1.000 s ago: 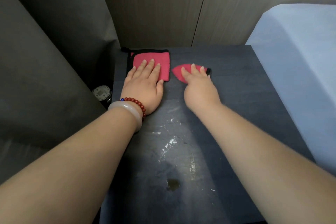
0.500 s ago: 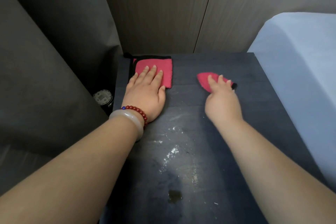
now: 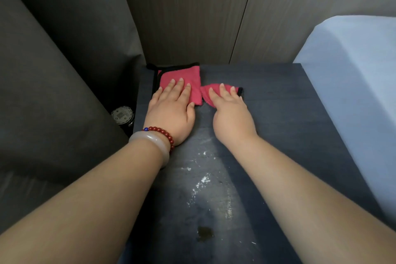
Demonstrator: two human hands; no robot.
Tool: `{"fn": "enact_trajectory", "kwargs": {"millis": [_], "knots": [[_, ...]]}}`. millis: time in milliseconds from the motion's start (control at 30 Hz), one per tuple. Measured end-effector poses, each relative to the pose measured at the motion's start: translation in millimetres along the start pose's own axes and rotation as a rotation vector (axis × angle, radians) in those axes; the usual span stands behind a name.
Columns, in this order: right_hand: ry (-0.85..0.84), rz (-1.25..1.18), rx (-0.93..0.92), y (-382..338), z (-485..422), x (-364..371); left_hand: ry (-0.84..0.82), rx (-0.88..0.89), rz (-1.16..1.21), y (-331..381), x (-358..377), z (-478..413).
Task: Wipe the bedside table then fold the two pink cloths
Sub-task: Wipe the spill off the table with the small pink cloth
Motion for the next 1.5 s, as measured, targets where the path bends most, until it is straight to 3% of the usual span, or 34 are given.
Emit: {"fn": "enact_trajectory", "kwargs": {"millis": [267, 433, 533, 733, 900, 1000, 1133, 1300, 1500], "knots": [[-0.163, 0.027, 0.183, 17.7, -64.0, -6.8, -0.005, -0.006, 0.010, -0.3, -0.3, -1.0], [-0.008, -0.030, 0.057, -7.2, 34.8, -5.6, -0.004, -0.005, 0.011, 0.2, -1.1, -0.4], [-0.016, -0.020, 0.022, -17.2, 70.9, -6.0, 0.004, 0.000, 0.011, 1.0, -1.3, 0.6], [-0.200, 0.005, 0.089, 8.0, -21.2, -4.7, -0.013, 0.000, 0.014, 0.6, -0.7, 0.6], [-0.025, -0.091, -0.036, -17.7, 79.7, -7.6, -0.001, 0.002, 0.015, 0.6, -1.3, 0.9], [-0.031, -0.150, -0.017, -18.4, 113.6, -9.5, -0.002, 0.007, 0.011, 1.1, -1.0, 0.2], [0.001, -0.051, 0.156, 11.0, 61.6, -17.2, 0.003, 0.007, 0.013, 0.6, 0.6, -1.0], [-0.087, -0.004, 0.263, 47.9, -57.3, -17.1, 0.011, 0.010, 0.015, 1.0, 0.9, -1.1], [-0.180, 0.051, 0.177, 37.8, -90.8, -12.4, 0.011, 0.018, 0.018, -0.2, 2.1, -2.1]]}}
Point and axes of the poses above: each hand's wrist, its own z-axis away from the middle knuckle, its own x-axis out of the palm, y = z × x, the point moved 5 cm from there along -z, towards the middle knuckle, and after that the axes turned 12 degrees about -x, right-handed, at the moved point
